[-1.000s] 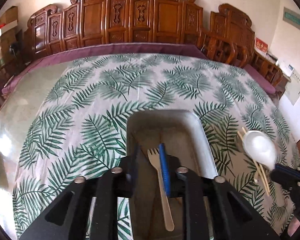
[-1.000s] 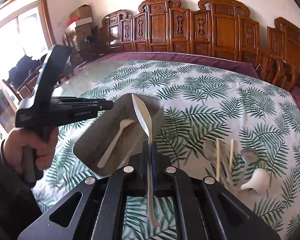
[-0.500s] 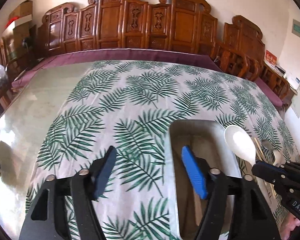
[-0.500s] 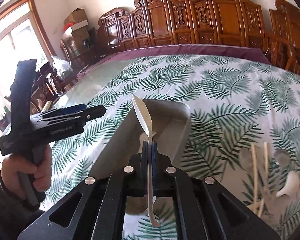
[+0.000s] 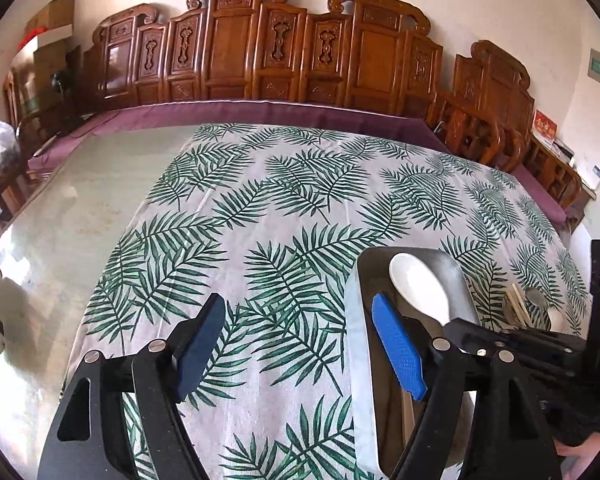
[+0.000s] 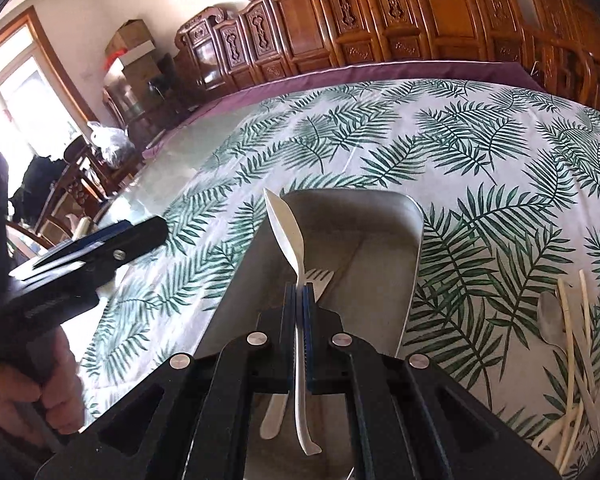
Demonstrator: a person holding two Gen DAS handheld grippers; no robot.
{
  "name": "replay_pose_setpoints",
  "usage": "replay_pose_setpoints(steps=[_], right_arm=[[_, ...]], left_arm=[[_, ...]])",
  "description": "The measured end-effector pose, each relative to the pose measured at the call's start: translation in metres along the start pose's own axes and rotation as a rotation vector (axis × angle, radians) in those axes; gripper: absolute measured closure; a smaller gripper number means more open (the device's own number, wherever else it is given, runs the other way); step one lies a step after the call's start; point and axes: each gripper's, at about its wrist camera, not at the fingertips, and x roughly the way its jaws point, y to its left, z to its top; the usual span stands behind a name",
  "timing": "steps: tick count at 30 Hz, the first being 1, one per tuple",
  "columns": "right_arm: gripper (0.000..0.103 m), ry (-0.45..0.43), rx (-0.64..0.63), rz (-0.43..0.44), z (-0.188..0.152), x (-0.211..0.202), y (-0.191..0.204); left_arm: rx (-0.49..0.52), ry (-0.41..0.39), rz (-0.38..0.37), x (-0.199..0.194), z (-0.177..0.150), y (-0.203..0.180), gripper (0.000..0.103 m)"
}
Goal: Organize utensils
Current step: 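Lower the white knife into the grey tray and open the right tool, then move both tools back over the utensil pile toward the chopsticks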
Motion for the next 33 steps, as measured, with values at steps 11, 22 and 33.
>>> replay_pose_setpoints(steps=[11,22,33], right_arm=[[0.095,-0.023,-0.071,-0.001,-0.01,-0.01,-0.006],[0.095,-0.138,-0.127,-0.131,-0.032,-0.117,-0.066],[0.08,-0.176,-0.036,-0.334,-0.071,-0.166,-0.17]], left_arm=[[0.028,0.002,-0.002,0.0,-0.001,-0.011,0.03],[0.073,-0.02,-0.042,-0.007,-0.003,-0.046,0.03],[0.154,-0.029,-0.129,-0.014,-0.015,-0.109,0.03]])
